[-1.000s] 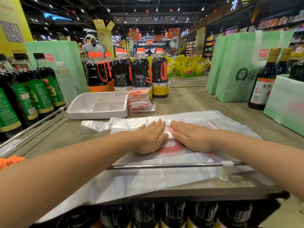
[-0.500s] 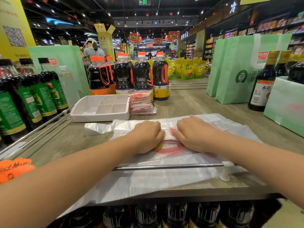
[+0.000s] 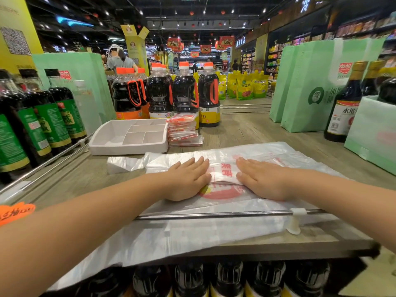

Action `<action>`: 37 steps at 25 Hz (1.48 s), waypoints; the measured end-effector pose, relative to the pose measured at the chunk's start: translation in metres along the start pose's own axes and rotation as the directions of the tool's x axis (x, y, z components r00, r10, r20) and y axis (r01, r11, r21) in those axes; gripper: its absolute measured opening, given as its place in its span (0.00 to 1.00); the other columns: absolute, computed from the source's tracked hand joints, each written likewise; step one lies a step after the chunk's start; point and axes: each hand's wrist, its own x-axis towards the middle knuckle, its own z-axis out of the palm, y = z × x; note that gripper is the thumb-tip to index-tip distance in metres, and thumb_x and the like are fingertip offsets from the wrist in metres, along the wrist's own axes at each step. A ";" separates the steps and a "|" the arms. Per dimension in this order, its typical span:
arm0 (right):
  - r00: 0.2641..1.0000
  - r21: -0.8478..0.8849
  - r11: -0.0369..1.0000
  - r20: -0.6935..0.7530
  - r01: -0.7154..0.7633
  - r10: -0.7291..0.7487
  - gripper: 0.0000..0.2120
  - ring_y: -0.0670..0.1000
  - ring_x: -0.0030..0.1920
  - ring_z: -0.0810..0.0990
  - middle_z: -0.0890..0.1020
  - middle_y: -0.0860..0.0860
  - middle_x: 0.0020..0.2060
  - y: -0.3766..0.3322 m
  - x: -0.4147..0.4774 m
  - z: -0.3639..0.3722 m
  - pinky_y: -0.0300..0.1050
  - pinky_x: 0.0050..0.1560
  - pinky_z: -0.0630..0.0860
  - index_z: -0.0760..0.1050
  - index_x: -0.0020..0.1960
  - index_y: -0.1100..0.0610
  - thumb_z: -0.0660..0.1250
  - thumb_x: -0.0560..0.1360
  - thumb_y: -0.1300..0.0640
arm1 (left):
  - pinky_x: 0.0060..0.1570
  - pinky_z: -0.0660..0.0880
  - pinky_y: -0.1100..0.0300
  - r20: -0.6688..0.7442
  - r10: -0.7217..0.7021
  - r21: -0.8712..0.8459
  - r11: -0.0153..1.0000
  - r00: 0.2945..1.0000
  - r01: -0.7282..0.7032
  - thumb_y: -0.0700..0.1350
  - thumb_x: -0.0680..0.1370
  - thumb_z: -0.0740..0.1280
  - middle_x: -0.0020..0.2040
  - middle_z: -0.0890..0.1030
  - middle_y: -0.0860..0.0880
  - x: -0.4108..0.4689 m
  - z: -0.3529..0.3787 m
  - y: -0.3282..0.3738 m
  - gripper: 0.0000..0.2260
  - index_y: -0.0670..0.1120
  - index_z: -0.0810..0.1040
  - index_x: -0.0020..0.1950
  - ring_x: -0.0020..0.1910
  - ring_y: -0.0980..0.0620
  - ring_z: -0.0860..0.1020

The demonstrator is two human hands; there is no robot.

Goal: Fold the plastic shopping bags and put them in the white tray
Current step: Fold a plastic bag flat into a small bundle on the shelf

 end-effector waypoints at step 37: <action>0.855 0.849 0.486 -0.084 -0.208 0.512 0.07 0.50 0.27 0.72 0.81 0.54 0.28 0.031 0.141 -0.059 0.40 0.27 0.66 0.75 0.55 0.67 0.63 0.77 0.67 | 0.53 0.76 0.51 -0.352 -0.032 -0.035 0.999 0.936 0.021 0.41 0.81 0.57 0.58 0.79 0.41 0.116 -0.026 -0.010 0.15 0.41 0.79 0.63 0.55 0.42 0.77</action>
